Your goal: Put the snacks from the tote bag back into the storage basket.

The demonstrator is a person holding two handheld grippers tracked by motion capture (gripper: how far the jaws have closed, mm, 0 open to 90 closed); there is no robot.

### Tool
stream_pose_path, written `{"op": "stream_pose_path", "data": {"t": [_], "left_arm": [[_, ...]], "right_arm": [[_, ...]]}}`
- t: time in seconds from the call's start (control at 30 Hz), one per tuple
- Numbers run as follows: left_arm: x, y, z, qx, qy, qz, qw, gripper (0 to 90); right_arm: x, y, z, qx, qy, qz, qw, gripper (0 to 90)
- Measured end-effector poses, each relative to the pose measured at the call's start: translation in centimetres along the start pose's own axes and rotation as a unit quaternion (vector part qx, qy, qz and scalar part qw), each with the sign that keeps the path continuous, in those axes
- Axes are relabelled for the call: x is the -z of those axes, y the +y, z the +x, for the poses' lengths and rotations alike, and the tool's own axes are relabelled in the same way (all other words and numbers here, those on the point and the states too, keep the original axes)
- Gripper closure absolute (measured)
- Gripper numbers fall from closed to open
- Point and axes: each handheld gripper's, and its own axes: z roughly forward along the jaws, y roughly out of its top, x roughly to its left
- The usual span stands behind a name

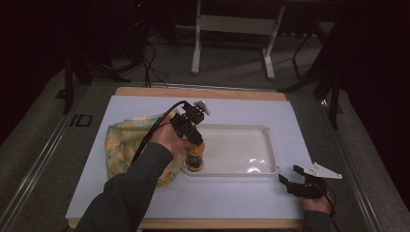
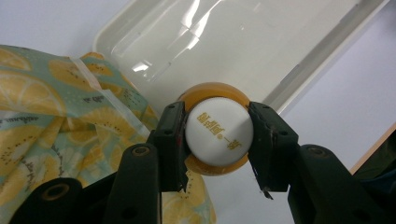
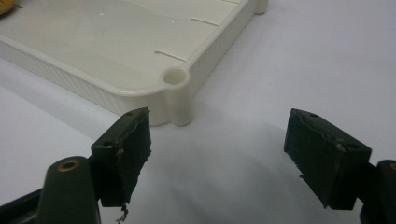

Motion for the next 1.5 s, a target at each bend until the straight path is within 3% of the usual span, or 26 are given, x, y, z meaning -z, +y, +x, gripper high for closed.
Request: {"op": "stream_pose_path", "data": {"t": [0.63,0.8,1.0,1.2,1.5], "left_arm": [[-0.6,-0.2,0.0,-0.004,-0.022,-0.012,0.9997,57.7],[-0.8,-0.1,-0.2,-0.008,-0.016,-0.017,0.9997,51.8],[-0.5,0.0,-0.3,-0.008,-0.018,-0.035,0.9992,46.2],[0.3,-0.3,0.4,-0.002,-0.024,-0.056,0.9981,42.6],[2.1,-0.8,1.6,0.019,-0.032,-0.103,0.994,40.3]], "right_arm": [[0.0,0.0,0.1,0.002,-0.002,0.0,1.0,22.3],[0.0,0.0,0.0,0.003,-0.002,0.0,1.0,22.3],[0.0,0.0,0.0,0.001,-0.001,0.0,1.0,22.3],[0.0,0.0,0.0,0.002,-0.001,0.0,1.0,22.3],[0.0,0.0,0.0,0.002,-0.001,0.001,1.0,22.3]]}}
